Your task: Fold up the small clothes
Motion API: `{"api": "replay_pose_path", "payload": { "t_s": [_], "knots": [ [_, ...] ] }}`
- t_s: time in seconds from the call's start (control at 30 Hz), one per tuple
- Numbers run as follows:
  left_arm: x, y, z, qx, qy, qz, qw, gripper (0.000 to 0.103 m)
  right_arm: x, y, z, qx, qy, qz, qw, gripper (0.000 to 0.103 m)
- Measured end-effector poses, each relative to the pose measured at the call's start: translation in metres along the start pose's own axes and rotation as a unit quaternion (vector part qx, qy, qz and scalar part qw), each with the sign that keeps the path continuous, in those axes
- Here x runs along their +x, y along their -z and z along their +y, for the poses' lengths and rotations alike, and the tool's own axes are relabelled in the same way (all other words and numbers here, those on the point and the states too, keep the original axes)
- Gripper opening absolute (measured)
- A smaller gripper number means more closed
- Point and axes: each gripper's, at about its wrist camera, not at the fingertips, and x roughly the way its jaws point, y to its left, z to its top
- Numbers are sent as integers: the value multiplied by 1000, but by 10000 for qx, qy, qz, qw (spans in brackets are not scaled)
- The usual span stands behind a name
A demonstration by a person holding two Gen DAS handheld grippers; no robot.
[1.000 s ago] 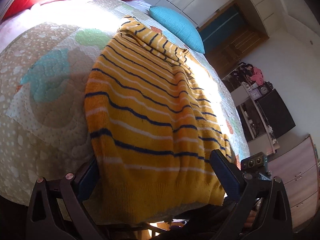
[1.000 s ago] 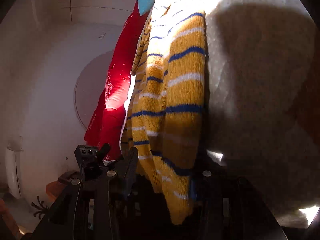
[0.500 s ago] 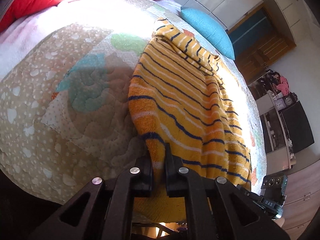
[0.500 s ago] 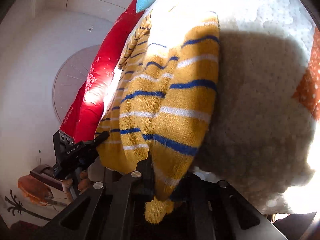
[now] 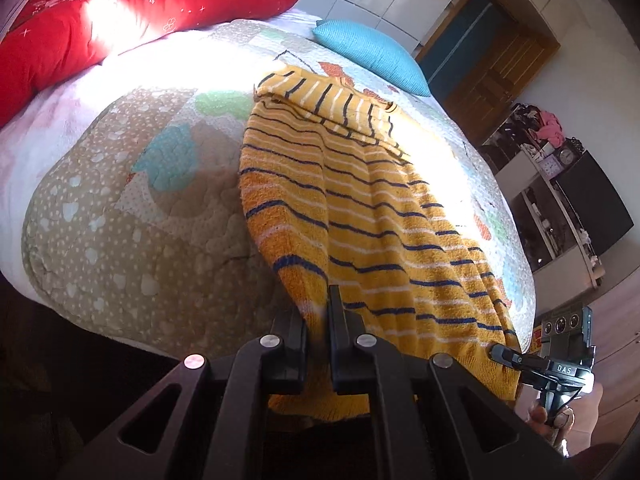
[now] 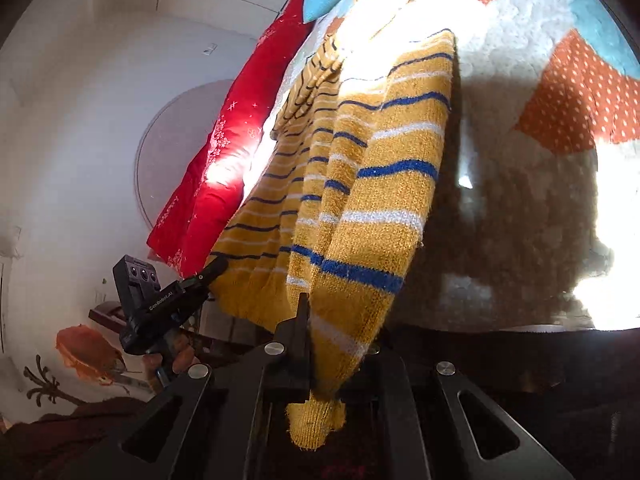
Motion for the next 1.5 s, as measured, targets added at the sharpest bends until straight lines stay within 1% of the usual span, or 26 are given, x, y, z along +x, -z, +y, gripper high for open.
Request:
{"api": "replay_pose_path", "payload": {
  "t_s": [0.07, 0.13, 0.2, 0.3, 0.37, 0.4, 0.47, 0.53, 0.6, 0.7, 0.8, 0.87, 0.9, 0.93, 0.97, 1.0, 1.03, 1.07, 1.1, 1.17, 1.23, 1.3, 1.33, 1.4, 1.5],
  "knots": [
    [5, -9, 3, -151, 68, -3, 9999, 8, 2, -11, 5, -55, 9, -89, 9999, 9],
    [5, -23, 5, -168, 124, -170, 9996, 8, 0, -27, 15, -262, 22, -200, 9995, 9],
    [7, -44, 2, -128, 106, -401, 9991, 8, -2, -48, 27, -428, -26, -369, 9984, 9],
    [20, -84, 4, -268, 209, -613, 9975, 8, -1, -87, 37, -589, -5, -656, 9961, 9],
    [33, -112, 3, -406, 346, -666, 9963, 8, 3, -117, 40, -701, 105, -826, 9941, 9],
    [40, -125, 1, -427, 360, -701, 9960, 8, 11, -131, 48, -733, 166, -901, 9931, 9],
    [54, -147, -4, -401, 259, -745, 9961, 8, 17, -159, 51, -739, 243, -1032, 9916, 9],
    [66, -165, -7, -381, 240, -770, 9960, 8, 22, -184, 50, -705, 295, -1138, 9906, 9],
    [79, -181, -7, -402, 218, -759, 9961, 8, 24, -206, 47, -638, 290, -1212, 9902, 9],
    [100, -203, -5, -485, 226, -641, 9965, 8, 31, -235, 37, -503, 317, -1241, 9905, 9],
    [127, -223, -1, -546, 123, -471, 9973, 8, 39, -263, 26, -343, 315, -1163, 9921, 12],
    [147, -234, 8, -774, 121, -312, 9964, 10, 49, -282, 16, -142, 250, -1076, 9938, 12],
    [157, -239, 14, -950, 147, -213, 9951, 11, 54, -292, 10, -11, 191, -1028, 9945, 14],
    [165, -243, 21, -1131, 184, -120, 9933, 12, 58, -301, 2, 136, 105, -971, 9951, 22],
    [172, -246, 27, -1299, 250, -62, 9912, 15, 62, -311, -5, 300, -2, -940, 9951, 29],
    [177, -249, 32, -1438, 353, -47, 9890, 17, 64, -319, -13, 470, -107, -956, 9942, 41],
    [180, -252, 37, -1546, 450, -92, 9869, 27, 65, -327, -21, 656, -190, -1030, 9923, 44],
    [180, -255, 41, -1640, 524, -192, 9849, 36, 66, -333, -29, 836, -282, -1095, 9901, 45],
    [178, -258, 44, -1735, 565, -327, 9827, 42, 67, -340, -36, 996, -378, -1147, 9877, 45],
    [174, -266, 52, -1930, 521, -591, 9780, 64, 68, -348, -48, 1228, -385, -1275, 9835, 45],
    [171, -273, 60, -2083, 436, -738, 9743, 67, 70, -355, -53, 1283, -301, -1346, 9821, 45],
    [170, -278, 65, -2095, 421, -706, 9743, 67, 70, -360, -53, 1237, -167, -1396, 9823, 45],
    [169, -278, 65, -2050, 375, -699, 9755, 67, 69, -362, -52, 1209, -77, -1415, 9825, 46],
    [165, -275, 63, -1885, 189, -708, 9793, 68, 66, -369, -50, 1146, 165, -1489, 9820, 54],
    [153, -263, 58, -1594, -31, -669, 9849, 68, 55, -378, -47, 1098, 552, -1614, 9792, 54]
  ]
}}
